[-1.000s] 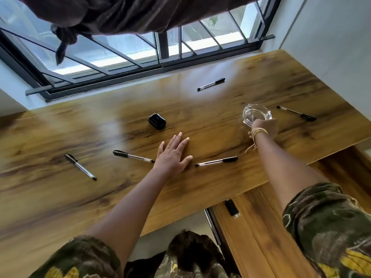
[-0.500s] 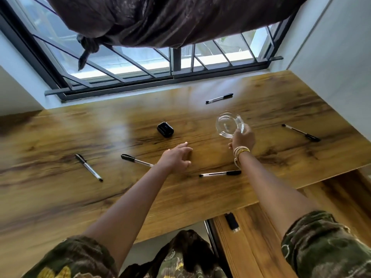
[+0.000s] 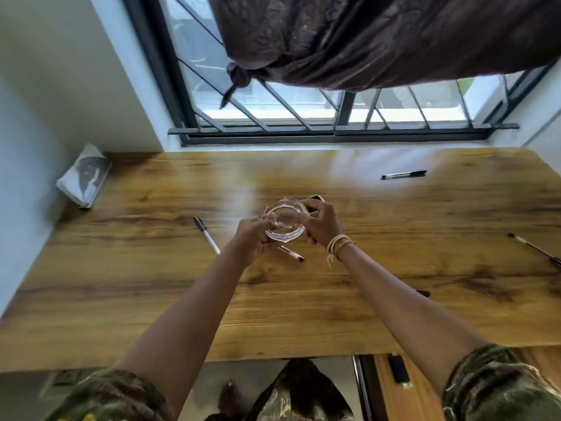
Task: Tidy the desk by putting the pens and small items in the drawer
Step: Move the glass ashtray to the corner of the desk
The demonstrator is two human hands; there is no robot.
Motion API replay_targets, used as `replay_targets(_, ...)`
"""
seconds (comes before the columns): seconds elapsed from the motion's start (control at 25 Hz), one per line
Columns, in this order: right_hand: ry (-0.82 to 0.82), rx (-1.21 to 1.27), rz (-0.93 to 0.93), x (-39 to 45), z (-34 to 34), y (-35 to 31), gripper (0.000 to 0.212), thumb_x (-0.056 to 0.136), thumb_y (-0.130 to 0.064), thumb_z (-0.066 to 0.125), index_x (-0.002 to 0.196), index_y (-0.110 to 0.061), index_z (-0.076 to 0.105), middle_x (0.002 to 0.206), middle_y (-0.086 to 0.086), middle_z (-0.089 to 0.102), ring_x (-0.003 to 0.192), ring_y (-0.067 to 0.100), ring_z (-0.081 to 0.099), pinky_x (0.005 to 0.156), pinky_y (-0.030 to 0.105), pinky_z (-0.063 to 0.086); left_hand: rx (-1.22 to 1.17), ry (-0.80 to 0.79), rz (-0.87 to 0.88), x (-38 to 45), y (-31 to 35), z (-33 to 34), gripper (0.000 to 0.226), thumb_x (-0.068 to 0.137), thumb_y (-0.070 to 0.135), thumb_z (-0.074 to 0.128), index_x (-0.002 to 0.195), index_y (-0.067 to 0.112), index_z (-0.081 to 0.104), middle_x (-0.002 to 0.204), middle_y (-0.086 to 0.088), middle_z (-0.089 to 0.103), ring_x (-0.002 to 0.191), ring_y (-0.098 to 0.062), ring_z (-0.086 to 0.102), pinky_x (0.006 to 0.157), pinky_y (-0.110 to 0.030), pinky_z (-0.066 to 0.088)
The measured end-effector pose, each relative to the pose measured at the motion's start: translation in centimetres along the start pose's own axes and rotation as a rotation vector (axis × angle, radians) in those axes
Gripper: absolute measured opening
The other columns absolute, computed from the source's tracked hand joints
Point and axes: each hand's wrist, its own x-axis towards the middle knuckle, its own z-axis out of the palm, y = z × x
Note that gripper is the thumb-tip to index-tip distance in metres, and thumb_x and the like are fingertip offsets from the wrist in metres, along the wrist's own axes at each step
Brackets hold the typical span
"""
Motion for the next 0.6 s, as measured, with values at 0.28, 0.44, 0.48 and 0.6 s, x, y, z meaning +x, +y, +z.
replay_targets(0.28, -0.242, 0.049, 0.030, 0.7, 13.4, -6.1, 0.023, 0.092, -0.030, 0.055, 0.096, -0.009, 0.060, 0.065, 0.008, 0.066, 0.039, 0.017, 0.058, 0.037, 0.023, 0.044, -0.298, 0.282, 0.050, -1.3, 2.5, -11.4, 0.018, 0.083, -0.005, 0.060, 0.100, 0.000, 0.059, 0.087, -0.017, 0.065, 0.073, -0.026, 0.065, 0.053, -0.027, 0.058)
replay_targets(0.44, -0.368, 0.083, 0.068, 0.9, 22.5, -9.5, 0.015, 0.089, -0.021, 0.055, 0.100, -0.011, 0.059, 0.069, 0.007, 0.064, 0.052, 0.024, 0.064, 0.044, 0.030, 0.053, -0.341, 0.463, 0.129, -2.7, 3.7, -20.0, 0.041, 0.077, -0.003, 0.069, 0.117, -0.006, 0.057, 0.105, -0.023, 0.066, 0.085, -0.030, 0.067, 0.057, -0.031, 0.060)
replay_targets(0.48, -0.403, 0.065, 0.068, 0.7, 24.6, -10.2, 0.014, 0.089, -0.019, 0.054, 0.099, -0.010, 0.059, 0.068, 0.006, 0.064, 0.056, 0.025, 0.067, 0.046, 0.030, 0.054, -0.331, 0.511, 0.136, -3.1, 4.0, -22.0, 0.046, 0.076, -0.002, 0.071, 0.119, -0.006, 0.055, 0.105, -0.024, 0.066, 0.085, -0.031, 0.067, 0.058, -0.033, 0.060)
replay_targets(0.6, -0.480, 0.009, 0.085, 0.2, 30.8, -11.8, 0.023, 0.085, -0.014, 0.054, 0.103, -0.001, 0.062, 0.070, 0.008, 0.067, 0.062, 0.023, 0.072, 0.048, 0.028, 0.057, -0.283, 0.656, 0.154, -4.5, 4.5, -27.1, 0.040, 0.078, -0.001, 0.070, 0.115, -0.002, 0.054, 0.088, -0.019, 0.066, 0.072, -0.027, 0.067, 0.054, -0.033, 0.060)
